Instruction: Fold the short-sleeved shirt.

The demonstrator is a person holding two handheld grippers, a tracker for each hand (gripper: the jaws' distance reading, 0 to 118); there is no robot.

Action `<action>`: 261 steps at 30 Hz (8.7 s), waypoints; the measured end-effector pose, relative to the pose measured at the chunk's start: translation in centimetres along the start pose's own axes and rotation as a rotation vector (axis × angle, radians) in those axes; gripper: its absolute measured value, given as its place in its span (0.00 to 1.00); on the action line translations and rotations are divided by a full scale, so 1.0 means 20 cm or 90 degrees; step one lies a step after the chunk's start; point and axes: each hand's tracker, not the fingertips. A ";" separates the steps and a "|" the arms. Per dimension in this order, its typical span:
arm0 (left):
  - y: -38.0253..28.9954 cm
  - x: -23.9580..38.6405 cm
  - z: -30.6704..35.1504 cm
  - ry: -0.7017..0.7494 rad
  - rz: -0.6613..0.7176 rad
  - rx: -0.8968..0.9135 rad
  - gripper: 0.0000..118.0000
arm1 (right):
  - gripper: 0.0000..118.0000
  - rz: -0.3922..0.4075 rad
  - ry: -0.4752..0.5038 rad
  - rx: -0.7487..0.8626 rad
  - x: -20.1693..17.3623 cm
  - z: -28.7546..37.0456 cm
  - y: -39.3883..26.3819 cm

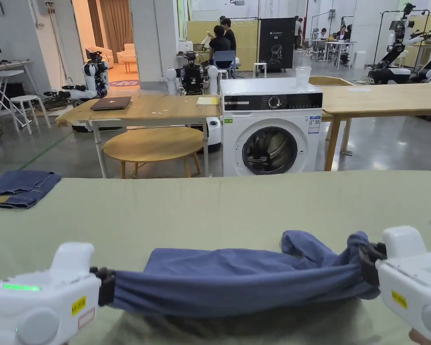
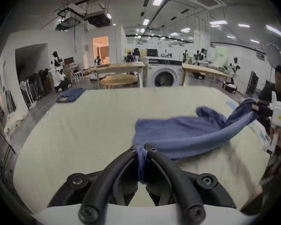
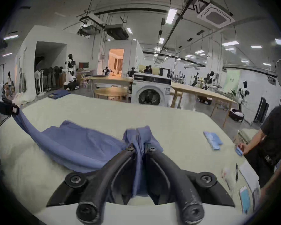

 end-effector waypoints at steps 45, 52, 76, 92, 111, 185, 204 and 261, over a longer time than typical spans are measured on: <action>-0.87 0.41 0.98 -0.054 -0.006 0.142 0.00 | 0.00 -0.109 -0.003 0.045 -0.20 1.28 -0.71; -0.75 0.39 0.74 -0.082 0.001 0.068 0.00 | 0.00 -0.106 0.031 -0.007 -0.28 1.20 -0.72; -0.14 0.15 -1.19 0.013 0.023 -0.226 0.73 | 0.00 -0.095 0.011 -0.111 -0.13 0.77 -0.64; -0.12 0.18 -0.88 -0.060 -0.013 -0.153 0.00 | 0.61 -0.034 0.005 -0.206 0.32 0.20 -0.44; -0.08 0.12 -0.69 -0.018 -0.014 -0.086 0.00 | 0.00 -0.222 0.037 -0.297 0.44 -0.36 -0.62; 1.14 -0.05 -0.30 0.134 0.008 0.214 0.00 | 0.00 -0.057 -0.123 0.144 0.45 -0.41 1.13; 0.03 -0.01 0.39 0.069 0.049 0.139 0.00 | 0.00 -0.042 -0.030 0.064 0.34 0.62 0.04; -1.21 -0.09 0.74 0.098 0.164 -0.073 0.99 | 0.00 -0.092 0.058 -0.156 -0.29 1.17 -1.01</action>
